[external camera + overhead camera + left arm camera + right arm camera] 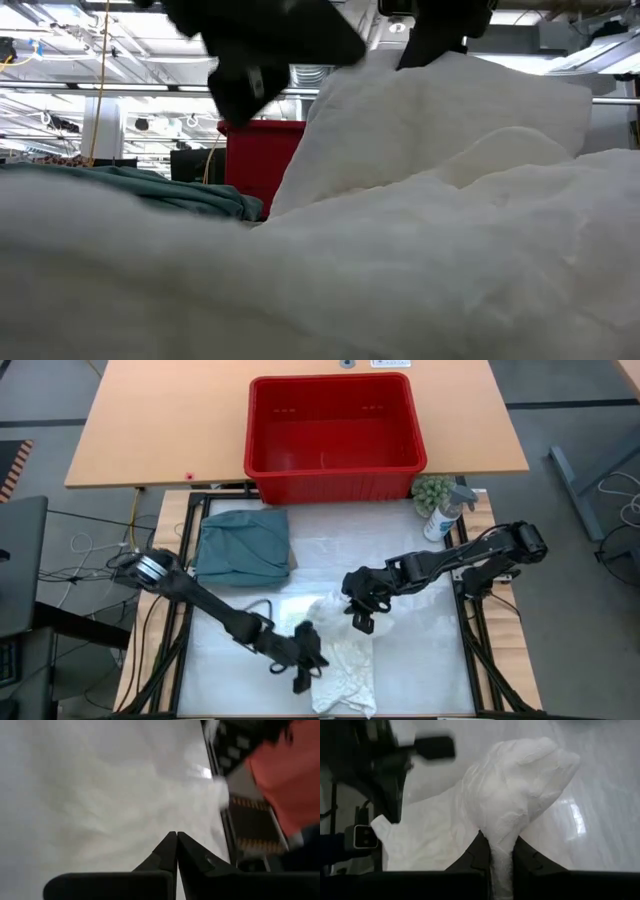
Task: Fold Laundry from Bin
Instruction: Fold the white shirt in the red bin
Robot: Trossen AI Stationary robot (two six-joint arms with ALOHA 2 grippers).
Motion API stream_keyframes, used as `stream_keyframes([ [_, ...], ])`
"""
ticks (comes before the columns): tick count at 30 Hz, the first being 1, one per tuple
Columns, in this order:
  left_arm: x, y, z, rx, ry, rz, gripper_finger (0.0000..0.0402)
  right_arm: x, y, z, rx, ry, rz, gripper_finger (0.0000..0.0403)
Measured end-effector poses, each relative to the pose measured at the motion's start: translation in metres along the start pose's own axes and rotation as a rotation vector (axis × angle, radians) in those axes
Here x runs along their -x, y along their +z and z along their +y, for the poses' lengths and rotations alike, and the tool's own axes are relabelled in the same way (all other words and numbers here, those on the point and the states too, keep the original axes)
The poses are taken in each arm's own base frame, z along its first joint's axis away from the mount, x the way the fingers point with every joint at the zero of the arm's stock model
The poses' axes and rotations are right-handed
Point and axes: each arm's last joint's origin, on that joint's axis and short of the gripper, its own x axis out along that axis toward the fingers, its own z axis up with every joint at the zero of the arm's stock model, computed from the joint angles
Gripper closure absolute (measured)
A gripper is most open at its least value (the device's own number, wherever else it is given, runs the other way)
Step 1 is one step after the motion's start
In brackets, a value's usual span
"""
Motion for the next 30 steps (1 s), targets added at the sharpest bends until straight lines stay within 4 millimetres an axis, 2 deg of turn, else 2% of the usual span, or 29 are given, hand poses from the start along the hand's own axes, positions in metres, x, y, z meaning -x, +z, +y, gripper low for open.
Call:
stream_keyframes([
  [6,-0.028,-0.017,-0.011,-0.025,-0.067,0.098,0.0401,0.000,0.001,-0.002,-0.038,-0.009,-0.008,0.0341],
  [11,-0.043,-0.040,-0.002,-0.009,-0.004,0.157,0.0401,0.000,0.001,0.000,-0.064,-0.038,-0.027,0.0341],
  [15,-0.055,-0.047,0.008,0.001,0.013,0.164,0.0401,0.000,0.001,0.000,-0.087,-0.042,-0.032,0.0341],
  [22,-0.062,-0.037,0.033,-0.017,0.029,0.186,0.0401,0.000,0.001,-0.002,-0.070,-0.056,-0.034,0.0341],
  [30,-0.066,-0.016,0.078,-0.027,0.082,0.181,0.0401,0.002,0.007,-0.026,-0.044,-0.134,-0.009,0.0341],
])
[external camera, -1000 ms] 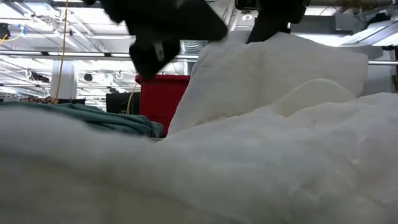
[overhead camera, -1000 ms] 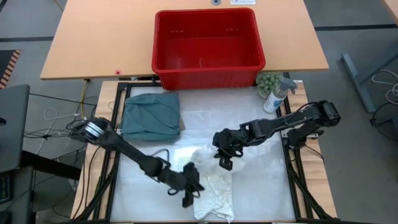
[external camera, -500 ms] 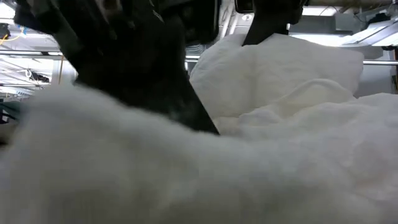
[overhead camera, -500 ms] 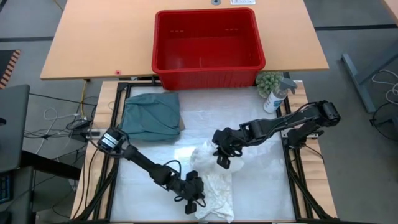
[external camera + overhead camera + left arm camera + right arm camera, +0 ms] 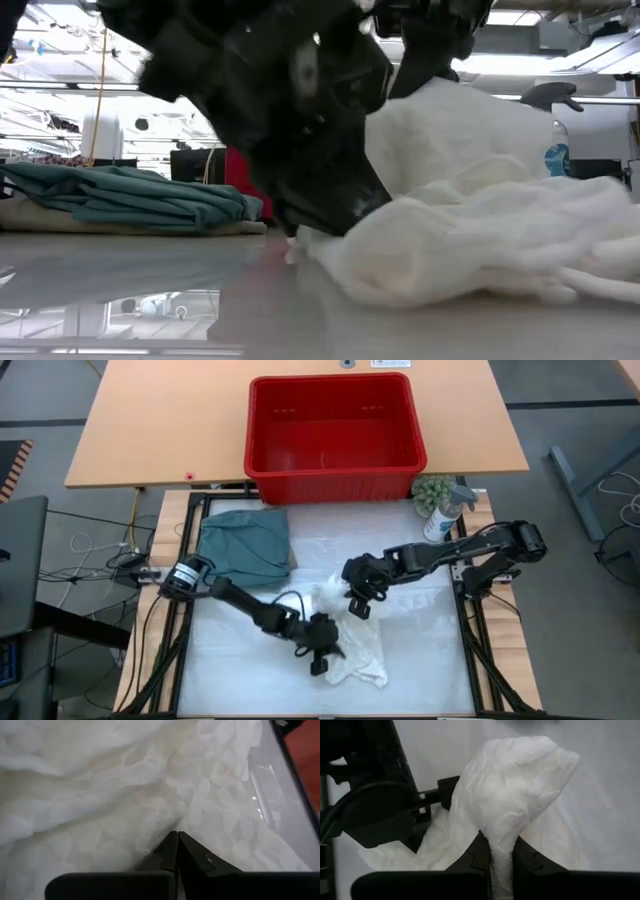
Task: Fold Laundry from Bin
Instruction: Fold the white shirt in the red bin
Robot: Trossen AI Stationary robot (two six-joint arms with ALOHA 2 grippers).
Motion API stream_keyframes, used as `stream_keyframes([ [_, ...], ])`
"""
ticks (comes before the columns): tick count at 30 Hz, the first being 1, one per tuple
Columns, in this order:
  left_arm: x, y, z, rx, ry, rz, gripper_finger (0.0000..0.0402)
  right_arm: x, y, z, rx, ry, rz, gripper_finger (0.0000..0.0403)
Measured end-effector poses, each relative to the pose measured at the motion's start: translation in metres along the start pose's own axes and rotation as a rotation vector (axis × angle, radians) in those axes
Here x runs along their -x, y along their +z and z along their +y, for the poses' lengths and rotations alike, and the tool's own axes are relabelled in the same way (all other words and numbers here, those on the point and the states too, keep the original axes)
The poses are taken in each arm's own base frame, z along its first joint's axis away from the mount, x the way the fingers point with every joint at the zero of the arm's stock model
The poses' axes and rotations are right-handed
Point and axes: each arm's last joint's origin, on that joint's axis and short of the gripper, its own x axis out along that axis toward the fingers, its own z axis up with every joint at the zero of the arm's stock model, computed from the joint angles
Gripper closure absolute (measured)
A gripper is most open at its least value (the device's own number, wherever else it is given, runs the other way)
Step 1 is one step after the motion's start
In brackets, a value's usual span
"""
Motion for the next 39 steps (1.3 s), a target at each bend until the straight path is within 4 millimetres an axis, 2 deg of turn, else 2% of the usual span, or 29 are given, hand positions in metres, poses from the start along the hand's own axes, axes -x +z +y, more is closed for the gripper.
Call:
stream_keyframes([
  [9,0.005,0.025,0.066,0.020,0.022,0.029,0.0401,0.001,0.010,-0.037,0.034,-0.096,0.026,0.0341],
  [14,0.011,0.035,0.088,0.077,0.056,0.033,0.0401,0.008,0.005,-0.034,0.035,-0.101,0.055,0.0341],
  [22,0.014,0.036,0.091,0.120,0.069,0.030,0.0401,0.016,-0.012,-0.004,0.019,-0.071,0.074,0.0341],
  [28,0.013,0.038,0.091,0.134,0.083,-0.001,0.0401,0.008,-0.022,0.025,0.008,-0.006,0.058,0.0341],
  [32,0.014,0.039,0.093,0.160,0.075,0.002,0.0402,0.002,-0.025,0.033,-0.007,0.005,0.064,0.0341],
  [35,0.024,0.047,0.094,0.213,0.018,0.033,0.0401,-0.009,-0.028,0.034,-0.010,-0.021,0.082,0.0341],
  [39,0.049,0.065,0.092,0.292,-0.051,0.085,0.0401,-0.028,-0.031,0.035,-0.004,-0.044,0.122,0.0341],
])
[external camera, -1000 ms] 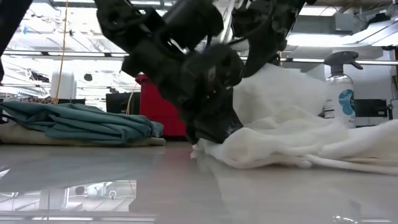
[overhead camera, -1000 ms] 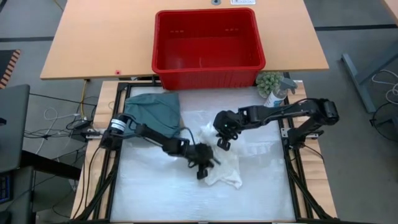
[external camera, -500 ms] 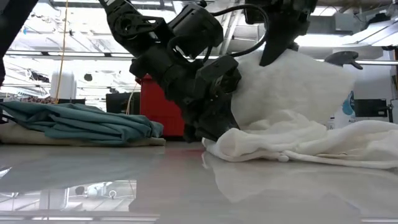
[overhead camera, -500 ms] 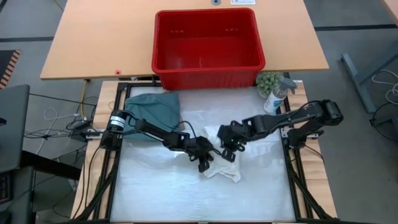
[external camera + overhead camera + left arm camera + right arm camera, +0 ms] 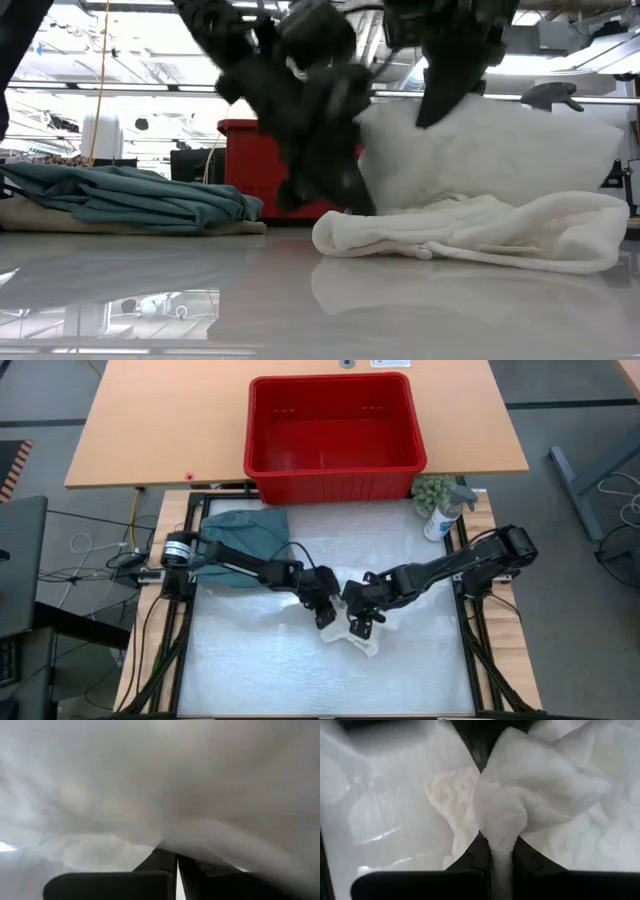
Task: Fold Laundry from Bin
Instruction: Fold the white shirt in the red bin
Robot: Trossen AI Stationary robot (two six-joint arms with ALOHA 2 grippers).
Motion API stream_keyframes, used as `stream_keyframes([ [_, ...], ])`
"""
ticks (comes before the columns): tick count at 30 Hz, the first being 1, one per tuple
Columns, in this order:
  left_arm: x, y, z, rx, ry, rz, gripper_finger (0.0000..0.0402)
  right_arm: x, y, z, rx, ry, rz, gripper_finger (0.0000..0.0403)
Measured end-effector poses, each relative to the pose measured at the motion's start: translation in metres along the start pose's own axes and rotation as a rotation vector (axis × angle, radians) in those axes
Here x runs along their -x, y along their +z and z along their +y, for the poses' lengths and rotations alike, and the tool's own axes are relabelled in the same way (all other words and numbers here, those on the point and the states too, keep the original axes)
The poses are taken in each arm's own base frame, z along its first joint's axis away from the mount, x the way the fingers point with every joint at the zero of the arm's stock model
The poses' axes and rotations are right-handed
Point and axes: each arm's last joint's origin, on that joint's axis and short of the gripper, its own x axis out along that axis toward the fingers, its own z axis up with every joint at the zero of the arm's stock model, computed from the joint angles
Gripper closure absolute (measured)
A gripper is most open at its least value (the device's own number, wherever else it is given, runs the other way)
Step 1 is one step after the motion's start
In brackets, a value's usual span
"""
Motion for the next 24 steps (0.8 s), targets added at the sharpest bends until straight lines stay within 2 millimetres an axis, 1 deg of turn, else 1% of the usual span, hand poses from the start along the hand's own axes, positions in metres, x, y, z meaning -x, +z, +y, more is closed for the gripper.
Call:
stream_keyframes([
  [4,0.034,0.015,-0.012,0.027,-0.007,0.012,0.0401,-0.013,0.000,0.003,0.007,0.002,0.008,0.0341],
  [7,0.054,0.018,-0.014,0.028,0.030,0.049,0.0402,-0.018,0.003,0.005,0.005,0.030,-0.006,0.0341],
  [10,0.079,0.026,-0.021,-0.013,0.052,-0.006,0.0401,-0.019,0.003,0.008,0.011,0.047,-0.022,0.0341],
  [12,0.092,0.029,-0.023,-0.033,0.100,-0.053,0.0401,-0.019,0.004,0.011,0.029,0.063,-0.034,0.0341],
  [14,0.099,0.031,-0.021,-0.039,0.167,-0.084,0.0401,-0.019,0.003,0.013,0.046,0.089,-0.022,0.0337],
  [17,0.107,0.036,-0.018,-0.035,0.220,-0.149,0.0401,-0.018,0.000,0.018,0.084,0.120,-0.020,0.0315],
  [24,0.108,0.041,-0.006,-0.032,0.261,-0.157,0.0401,-0.017,-0.004,0.030,0.175,0.204,-0.013,0.0236],
])
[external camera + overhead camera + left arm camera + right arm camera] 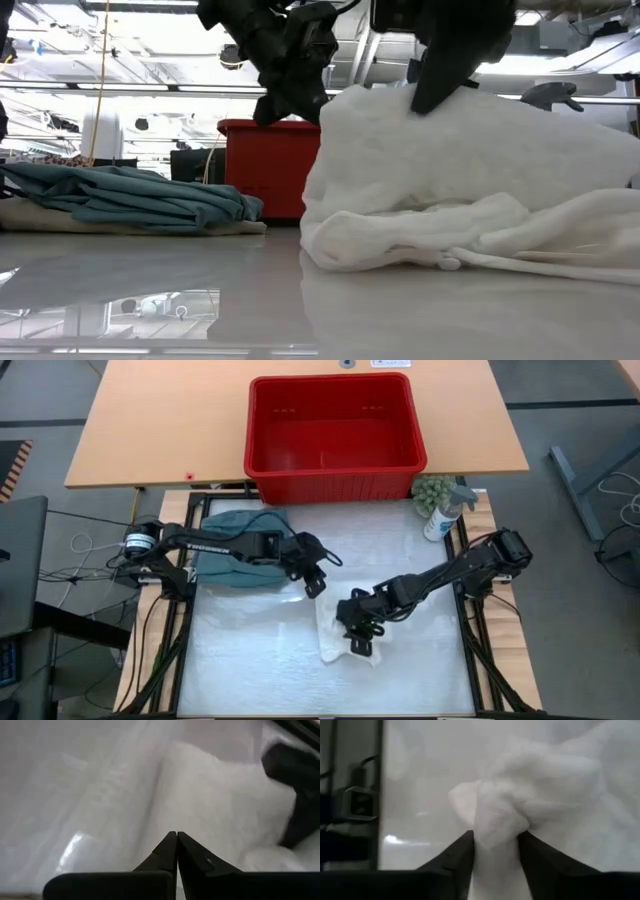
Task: Fold Laundry from Bin
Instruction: Fold the white shirt in the red bin
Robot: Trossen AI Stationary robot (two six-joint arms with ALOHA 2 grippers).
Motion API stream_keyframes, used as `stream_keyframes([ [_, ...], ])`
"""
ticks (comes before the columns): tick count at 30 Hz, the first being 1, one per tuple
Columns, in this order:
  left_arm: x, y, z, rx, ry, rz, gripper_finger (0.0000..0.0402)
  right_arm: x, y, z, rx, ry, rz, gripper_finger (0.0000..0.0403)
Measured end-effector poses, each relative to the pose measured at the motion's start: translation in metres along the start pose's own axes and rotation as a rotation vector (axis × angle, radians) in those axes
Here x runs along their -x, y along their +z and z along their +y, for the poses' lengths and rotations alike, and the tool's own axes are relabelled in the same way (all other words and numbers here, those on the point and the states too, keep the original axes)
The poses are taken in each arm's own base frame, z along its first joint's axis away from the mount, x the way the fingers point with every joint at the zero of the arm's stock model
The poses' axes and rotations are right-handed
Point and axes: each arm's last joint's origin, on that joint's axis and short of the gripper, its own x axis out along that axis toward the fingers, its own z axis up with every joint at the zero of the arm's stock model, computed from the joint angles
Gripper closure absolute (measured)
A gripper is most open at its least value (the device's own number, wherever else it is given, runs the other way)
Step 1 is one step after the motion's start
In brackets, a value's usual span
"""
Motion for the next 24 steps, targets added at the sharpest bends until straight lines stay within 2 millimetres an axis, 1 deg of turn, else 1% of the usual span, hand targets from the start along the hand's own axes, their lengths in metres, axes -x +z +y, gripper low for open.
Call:
stream_keyframes([
  [2,0.000,0.003,0.003,0.000,0.004,-0.017,0.0402,0.000,-0.001,0.004,0.024,0.047,0.008,0.0210],
  [5,0.000,0.005,0.007,-0.001,0.017,-0.022,0.0401,0.000,-0.004,0.011,0.015,0.111,0.040,0.0177],
  [7,0.000,0.006,0.008,0.000,0.013,-0.027,0.0402,0.000,-0.007,0.016,0.004,0.129,0.057,0.0164],
  [9,0.000,0.007,0.004,-0.005,-0.026,-0.035,0.0401,0.000,-0.011,0.022,0.004,0.138,0.064,0.0160],
  [12,0.000,0.005,-0.010,-0.036,-0.112,-0.049,0.0401,0.006,-0.015,0.032,-0.023,0.161,0.068,0.0162],
  [14,0.000,0.000,-0.023,-0.073,-0.151,-0.050,0.0401,0.016,-0.017,0.040,-0.044,0.187,0.054,0.0166],
  [17,0.000,-0.008,-0.041,-0.137,-0.170,-0.065,0.0402,0.030,-0.021,0.052,-0.041,0.191,0.012,0.0171],
  [19,0.001,-0.012,-0.050,-0.161,-0.158,-0.083,0.0401,0.035,-0.024,0.057,-0.029,0.170,-0.014,0.0172],
  [24,0.000,-0.016,-0.069,-0.181,-0.152,-0.248,0.0401,0.041,-0.031,0.063,-0.012,0.092,-0.063,0.0174],
])
